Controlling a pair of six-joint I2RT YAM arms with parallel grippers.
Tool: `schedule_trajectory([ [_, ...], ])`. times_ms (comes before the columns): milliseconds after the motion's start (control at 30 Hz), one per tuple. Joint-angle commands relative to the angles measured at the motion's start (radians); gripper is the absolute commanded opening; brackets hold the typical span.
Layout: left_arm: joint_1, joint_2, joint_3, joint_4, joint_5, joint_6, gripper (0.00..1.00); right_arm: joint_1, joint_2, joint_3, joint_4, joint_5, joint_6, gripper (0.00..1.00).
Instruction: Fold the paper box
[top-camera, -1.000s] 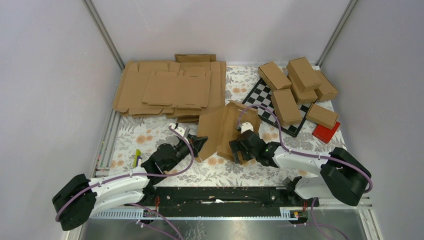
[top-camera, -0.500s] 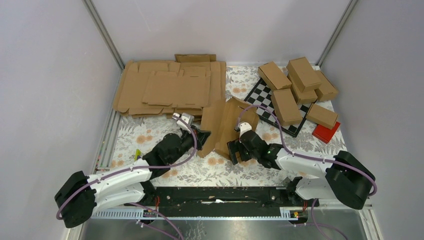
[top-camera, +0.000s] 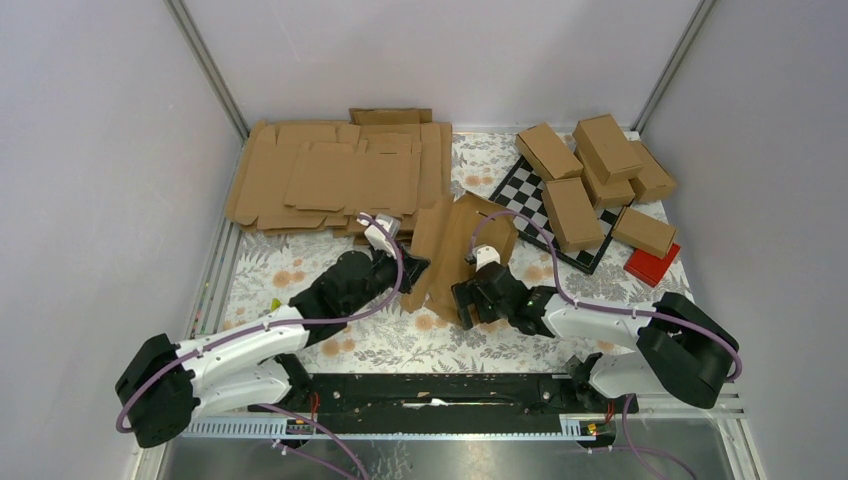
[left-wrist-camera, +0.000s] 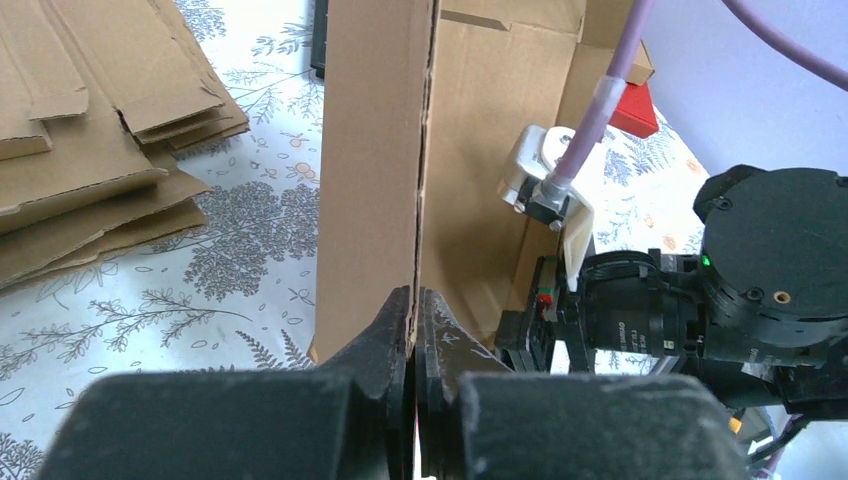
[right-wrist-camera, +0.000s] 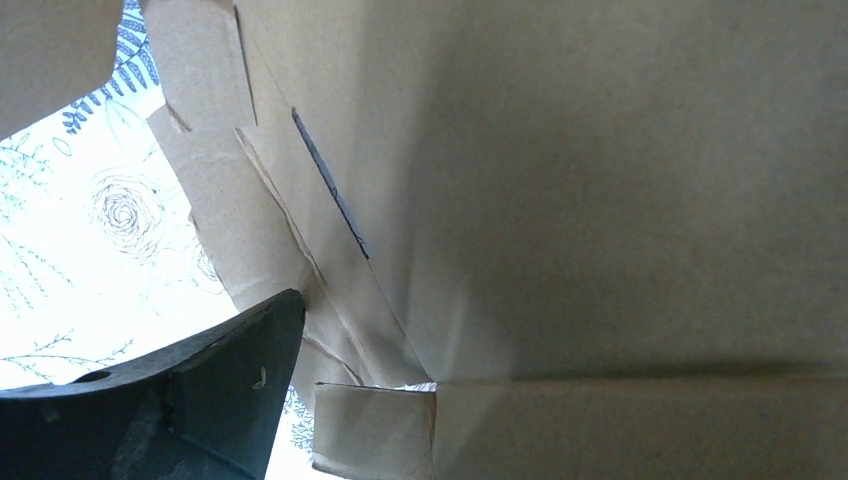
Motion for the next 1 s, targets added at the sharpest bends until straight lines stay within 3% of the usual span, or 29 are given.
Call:
schedule_trajectory([
  [0,-0.001,-0.042,-0.042,0.126,0.084,-0.031,0.00,0.018,-0.012,0.054,-0.018,0.072,0.084,0.99],
  [267,-0.004,-0.136,-0.188,0.291,0.118,-0.015,0.00,0.018,-0.011,0.137,-0.148,0.196,0.240,0.99],
  [700,-0.015,-0.168,-0.196,0.312,0.079,0.027,0.00,0.021,-0.001,0.239,-0.308,0.463,0.356,0.96],
  [967,-0.018,-0.166,-0.168,0.247,0.010,0.089,0.00,0.021,-0.136,0.179,-0.313,0.491,0.361,1.00],
])
